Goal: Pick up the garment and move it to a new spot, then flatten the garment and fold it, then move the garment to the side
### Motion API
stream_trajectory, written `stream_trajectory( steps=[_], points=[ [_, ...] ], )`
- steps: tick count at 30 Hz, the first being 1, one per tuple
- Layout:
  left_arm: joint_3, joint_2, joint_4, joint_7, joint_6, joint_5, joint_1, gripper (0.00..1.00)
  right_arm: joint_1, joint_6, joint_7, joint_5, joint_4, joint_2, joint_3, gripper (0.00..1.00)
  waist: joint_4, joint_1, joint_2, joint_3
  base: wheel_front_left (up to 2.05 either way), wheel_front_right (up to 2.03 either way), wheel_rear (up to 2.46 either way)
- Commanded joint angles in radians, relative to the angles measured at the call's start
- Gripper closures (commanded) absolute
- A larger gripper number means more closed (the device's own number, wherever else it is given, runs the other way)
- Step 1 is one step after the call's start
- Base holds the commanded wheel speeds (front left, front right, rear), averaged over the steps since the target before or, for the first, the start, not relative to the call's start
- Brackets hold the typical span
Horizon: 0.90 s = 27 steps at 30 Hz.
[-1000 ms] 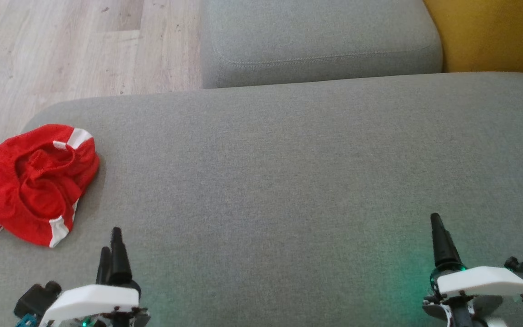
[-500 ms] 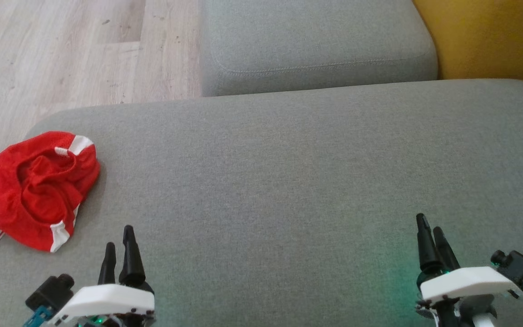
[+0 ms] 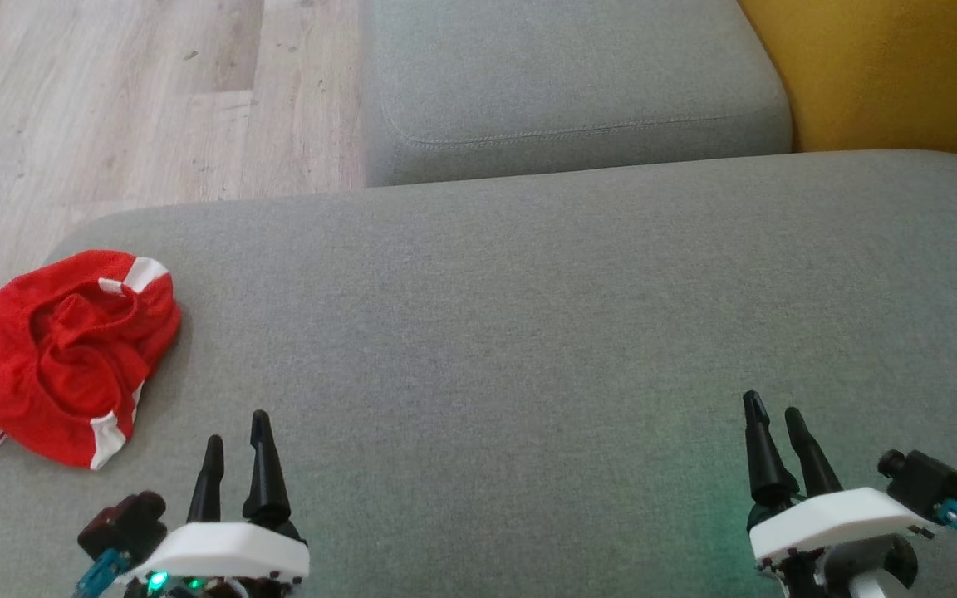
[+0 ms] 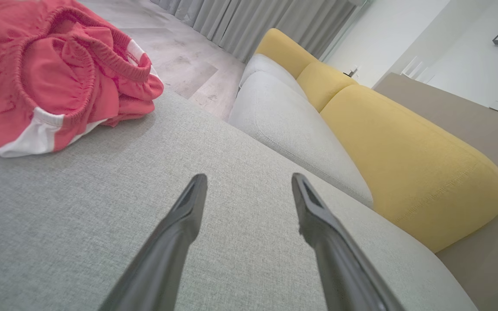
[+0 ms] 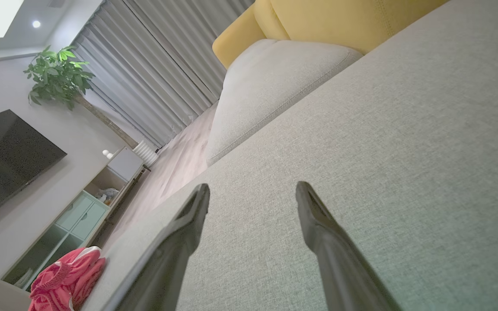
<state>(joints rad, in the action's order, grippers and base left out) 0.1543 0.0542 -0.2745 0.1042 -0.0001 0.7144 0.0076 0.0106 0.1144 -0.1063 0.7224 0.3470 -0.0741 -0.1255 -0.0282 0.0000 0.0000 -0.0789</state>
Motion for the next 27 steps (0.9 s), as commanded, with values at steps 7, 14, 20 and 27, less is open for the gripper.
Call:
stream_trajectory(
  steps=[7,14,20,27],
  points=[
    [-0.013,0.008,0.013,0.033,-0.003,-0.102,-0.04,0.0,-0.054,0.01,-0.034,-0.122,-0.035,-0.008,-0.026,0.0,-0.003,0.0,0.0,-0.006,0.0,0.0,0.0],
    [0.002,0.007,-0.006,0.052,0.001,-0.197,-0.045,0.0,-0.057,0.011,-0.053,-0.211,-0.027,-0.008,-0.041,0.0,-0.004,0.0,0.0,-0.013,0.0,0.0,0.0],
    [-0.003,0.003,-0.02,0.069,0.012,-0.259,-0.045,0.0,-0.059,0.012,-0.069,-0.29,-0.024,-0.008,-0.051,0.0,-0.007,0.0,0.0,-0.019,0.0,0.0,0.0],
    [-0.006,0.001,-0.034,0.086,0.025,-0.339,-0.051,0.0,-0.06,0.013,-0.086,-0.368,-0.019,-0.006,-0.058,0.0,-0.01,0.0,0.0,-0.026,0.0,0.0,0.0]
  ],
)
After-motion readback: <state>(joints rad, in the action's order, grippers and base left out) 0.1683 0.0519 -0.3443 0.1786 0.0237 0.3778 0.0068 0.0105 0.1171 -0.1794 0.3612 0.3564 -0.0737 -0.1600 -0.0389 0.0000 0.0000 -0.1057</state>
